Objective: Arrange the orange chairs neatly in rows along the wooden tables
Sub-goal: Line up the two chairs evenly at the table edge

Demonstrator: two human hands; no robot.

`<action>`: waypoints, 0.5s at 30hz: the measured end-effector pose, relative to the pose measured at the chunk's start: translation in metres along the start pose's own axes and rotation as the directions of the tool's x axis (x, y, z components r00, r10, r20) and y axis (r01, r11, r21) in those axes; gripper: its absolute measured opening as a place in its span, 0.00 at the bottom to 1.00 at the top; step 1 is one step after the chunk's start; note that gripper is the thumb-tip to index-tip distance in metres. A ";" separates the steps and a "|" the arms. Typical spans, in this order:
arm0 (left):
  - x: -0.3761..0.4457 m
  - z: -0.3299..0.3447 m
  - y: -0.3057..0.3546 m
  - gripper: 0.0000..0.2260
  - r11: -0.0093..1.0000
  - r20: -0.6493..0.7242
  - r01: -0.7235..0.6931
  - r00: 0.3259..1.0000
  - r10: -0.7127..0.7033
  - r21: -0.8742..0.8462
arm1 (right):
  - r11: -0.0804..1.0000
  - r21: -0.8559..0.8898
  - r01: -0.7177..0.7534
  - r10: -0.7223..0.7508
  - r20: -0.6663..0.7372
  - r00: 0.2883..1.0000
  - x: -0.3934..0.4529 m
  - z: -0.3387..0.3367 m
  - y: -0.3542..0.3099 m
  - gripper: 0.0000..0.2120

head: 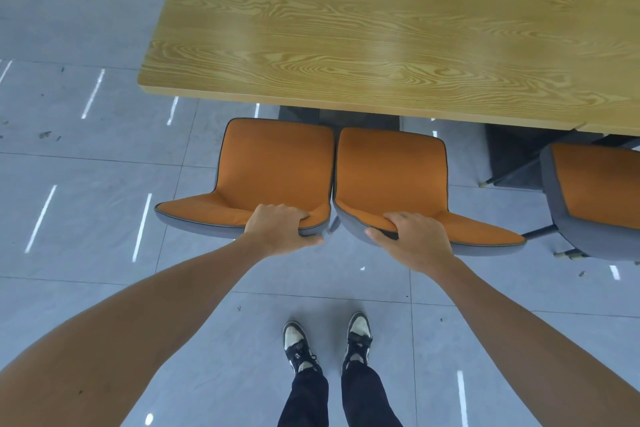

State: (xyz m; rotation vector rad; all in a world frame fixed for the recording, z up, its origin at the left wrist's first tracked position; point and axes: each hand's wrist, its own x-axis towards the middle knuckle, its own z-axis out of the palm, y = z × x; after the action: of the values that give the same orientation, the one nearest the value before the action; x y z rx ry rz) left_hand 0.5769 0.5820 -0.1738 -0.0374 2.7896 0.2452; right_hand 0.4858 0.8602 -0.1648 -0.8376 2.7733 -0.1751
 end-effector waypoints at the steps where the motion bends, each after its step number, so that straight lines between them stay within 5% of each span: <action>1: 0.000 0.000 0.000 0.29 1.000 -0.011 0.002 1.000 -0.002 -0.002 | 1.000 -0.007 -0.009 0.009 -0.010 1.000 0.000 0.001 -0.001 0.27; 6: 0.003 0.002 0.004 0.36 0.997 -0.056 0.071 0.996 -0.070 0.005 | 0.994 -0.037 -0.103 0.102 -0.032 0.994 0.003 0.010 -0.006 0.32; 15: 0.007 0.002 0.008 0.35 0.993 -0.057 0.121 0.991 -0.121 -0.005 | 0.984 -0.085 -0.160 0.157 -0.038 0.987 0.008 0.011 -0.006 0.35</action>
State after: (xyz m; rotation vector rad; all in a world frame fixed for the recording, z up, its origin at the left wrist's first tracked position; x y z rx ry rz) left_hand 0.5708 0.5902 -0.1762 -0.2169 2.8312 0.2191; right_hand 0.4851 0.8504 -0.1759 -0.6347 2.8794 -0.0385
